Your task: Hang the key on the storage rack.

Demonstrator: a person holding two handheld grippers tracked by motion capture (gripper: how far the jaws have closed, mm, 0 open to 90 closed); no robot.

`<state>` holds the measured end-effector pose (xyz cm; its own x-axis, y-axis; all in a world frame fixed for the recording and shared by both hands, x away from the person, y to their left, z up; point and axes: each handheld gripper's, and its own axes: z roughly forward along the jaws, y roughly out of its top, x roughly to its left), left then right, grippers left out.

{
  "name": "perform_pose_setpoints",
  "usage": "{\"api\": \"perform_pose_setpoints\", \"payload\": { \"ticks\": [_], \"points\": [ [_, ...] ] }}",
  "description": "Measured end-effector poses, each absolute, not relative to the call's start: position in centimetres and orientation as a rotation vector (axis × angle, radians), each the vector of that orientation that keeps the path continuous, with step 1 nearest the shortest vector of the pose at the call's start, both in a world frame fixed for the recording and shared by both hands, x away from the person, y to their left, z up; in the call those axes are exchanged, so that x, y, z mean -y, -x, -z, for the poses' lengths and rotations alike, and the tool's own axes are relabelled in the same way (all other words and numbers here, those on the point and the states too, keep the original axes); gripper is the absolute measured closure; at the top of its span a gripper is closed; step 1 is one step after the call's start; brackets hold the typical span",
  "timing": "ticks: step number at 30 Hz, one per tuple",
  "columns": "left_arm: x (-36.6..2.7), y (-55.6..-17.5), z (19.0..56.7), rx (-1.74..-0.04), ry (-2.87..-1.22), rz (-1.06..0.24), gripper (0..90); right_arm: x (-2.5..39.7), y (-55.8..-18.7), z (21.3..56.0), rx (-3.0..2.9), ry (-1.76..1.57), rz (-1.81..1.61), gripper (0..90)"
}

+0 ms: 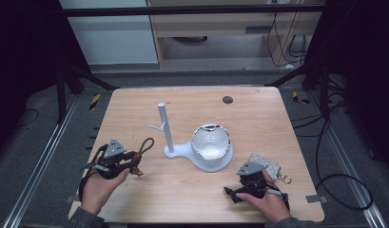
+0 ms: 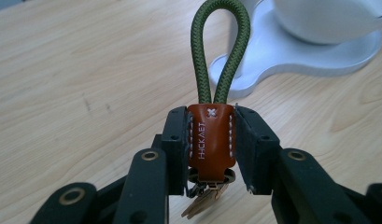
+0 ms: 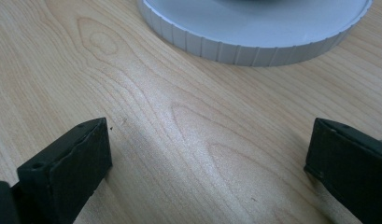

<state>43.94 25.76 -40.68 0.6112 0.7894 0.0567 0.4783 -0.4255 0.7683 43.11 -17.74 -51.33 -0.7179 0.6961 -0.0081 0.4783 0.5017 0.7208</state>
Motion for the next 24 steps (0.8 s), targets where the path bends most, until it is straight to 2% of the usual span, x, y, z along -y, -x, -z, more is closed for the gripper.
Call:
{"api": "perform_pose_setpoints", "payload": {
  "ticks": [10, 24],
  "points": [
    [-23.8, -41.6, 38.3, -0.874, -2.001, -0.591, 65.9, 17.7, -43.1, 51.3, -2.45, -0.987, -1.04, 0.2],
    [-21.5, -40.8, 36.1, -0.786, -1.942, -0.617, 65.9, 17.7, -43.1, 51.3, -2.451, -0.988, -1.038, 0.2]
  ]
}}
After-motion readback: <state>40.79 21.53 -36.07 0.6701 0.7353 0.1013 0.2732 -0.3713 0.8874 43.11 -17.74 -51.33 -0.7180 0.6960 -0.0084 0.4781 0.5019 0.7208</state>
